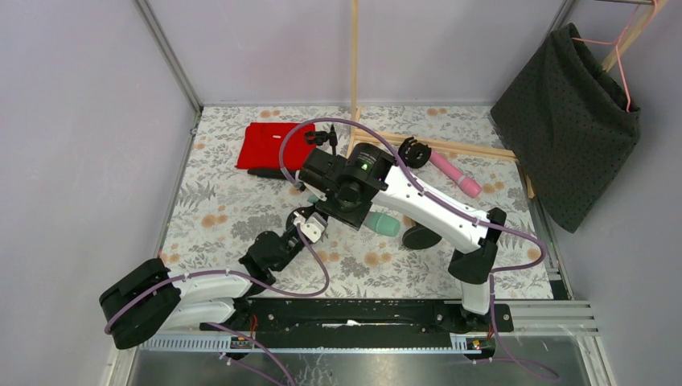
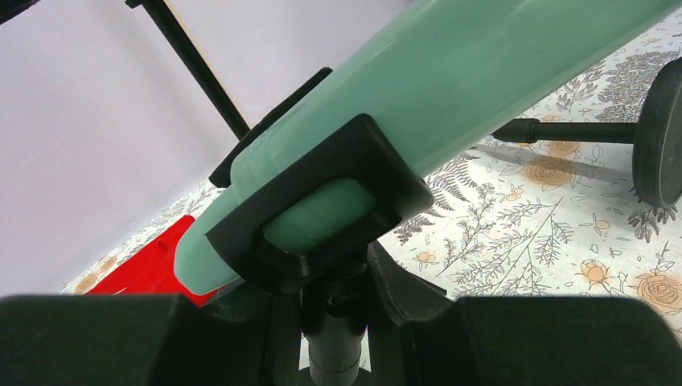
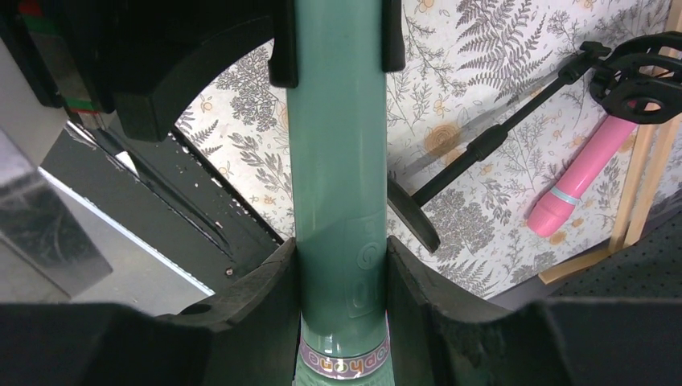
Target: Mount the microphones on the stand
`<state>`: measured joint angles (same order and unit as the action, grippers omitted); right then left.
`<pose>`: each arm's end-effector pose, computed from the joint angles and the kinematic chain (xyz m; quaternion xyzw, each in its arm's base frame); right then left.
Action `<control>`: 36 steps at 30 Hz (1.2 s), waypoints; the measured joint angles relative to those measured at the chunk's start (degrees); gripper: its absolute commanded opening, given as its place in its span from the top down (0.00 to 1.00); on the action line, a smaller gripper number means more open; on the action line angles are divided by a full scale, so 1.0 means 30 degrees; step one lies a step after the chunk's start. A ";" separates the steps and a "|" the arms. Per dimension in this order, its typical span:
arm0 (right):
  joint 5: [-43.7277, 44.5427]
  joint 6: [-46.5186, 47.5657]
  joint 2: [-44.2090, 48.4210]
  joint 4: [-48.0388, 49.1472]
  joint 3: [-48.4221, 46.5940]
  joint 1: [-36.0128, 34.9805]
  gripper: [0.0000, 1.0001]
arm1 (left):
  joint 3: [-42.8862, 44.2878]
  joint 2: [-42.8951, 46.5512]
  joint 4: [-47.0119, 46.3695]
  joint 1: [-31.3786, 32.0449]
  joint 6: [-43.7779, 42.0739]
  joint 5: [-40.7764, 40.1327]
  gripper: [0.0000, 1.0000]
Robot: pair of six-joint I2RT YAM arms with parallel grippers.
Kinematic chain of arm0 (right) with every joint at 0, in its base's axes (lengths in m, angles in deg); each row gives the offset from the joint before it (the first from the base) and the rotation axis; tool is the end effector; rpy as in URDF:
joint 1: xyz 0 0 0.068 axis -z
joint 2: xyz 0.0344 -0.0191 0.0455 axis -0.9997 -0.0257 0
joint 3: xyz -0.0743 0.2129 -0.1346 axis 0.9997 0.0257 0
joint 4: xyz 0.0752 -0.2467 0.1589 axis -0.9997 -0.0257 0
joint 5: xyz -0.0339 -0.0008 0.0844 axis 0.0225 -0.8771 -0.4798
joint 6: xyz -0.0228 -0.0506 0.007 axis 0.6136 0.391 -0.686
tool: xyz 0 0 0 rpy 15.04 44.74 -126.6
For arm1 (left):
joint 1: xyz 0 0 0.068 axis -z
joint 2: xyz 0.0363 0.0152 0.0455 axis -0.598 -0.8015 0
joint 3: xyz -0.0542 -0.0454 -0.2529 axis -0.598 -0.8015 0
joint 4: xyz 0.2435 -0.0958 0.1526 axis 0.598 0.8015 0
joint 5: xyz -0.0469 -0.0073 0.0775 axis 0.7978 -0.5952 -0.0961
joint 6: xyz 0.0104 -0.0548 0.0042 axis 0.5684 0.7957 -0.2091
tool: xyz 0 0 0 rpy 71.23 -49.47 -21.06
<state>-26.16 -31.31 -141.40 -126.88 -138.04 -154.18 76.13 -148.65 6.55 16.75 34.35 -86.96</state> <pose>0.1731 0.3624 0.3925 -0.5331 0.8194 0.0042 0.2106 0.1450 -0.1854 0.1536 0.3657 0.5654 -0.1468 0.7246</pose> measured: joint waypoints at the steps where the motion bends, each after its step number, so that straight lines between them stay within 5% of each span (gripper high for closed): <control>1: 0.0015 0.0095 -0.0073 -0.0007 -0.0066 0.0015 1.00 | 0.0029 -0.0080 -0.0036 0.0109 -0.0058 -0.0189 1.00; 36: -0.0284 0.0466 -0.2688 0.0153 -0.2594 0.0277 1.00 | 0.0066 -0.0765 -0.0153 0.1399 -0.1945 -0.0648 1.00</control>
<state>-27.01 -29.91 -149.46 -126.42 -145.82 -153.35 76.33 -150.95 6.09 20.94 28.51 -88.90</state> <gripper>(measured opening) 0.448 0.319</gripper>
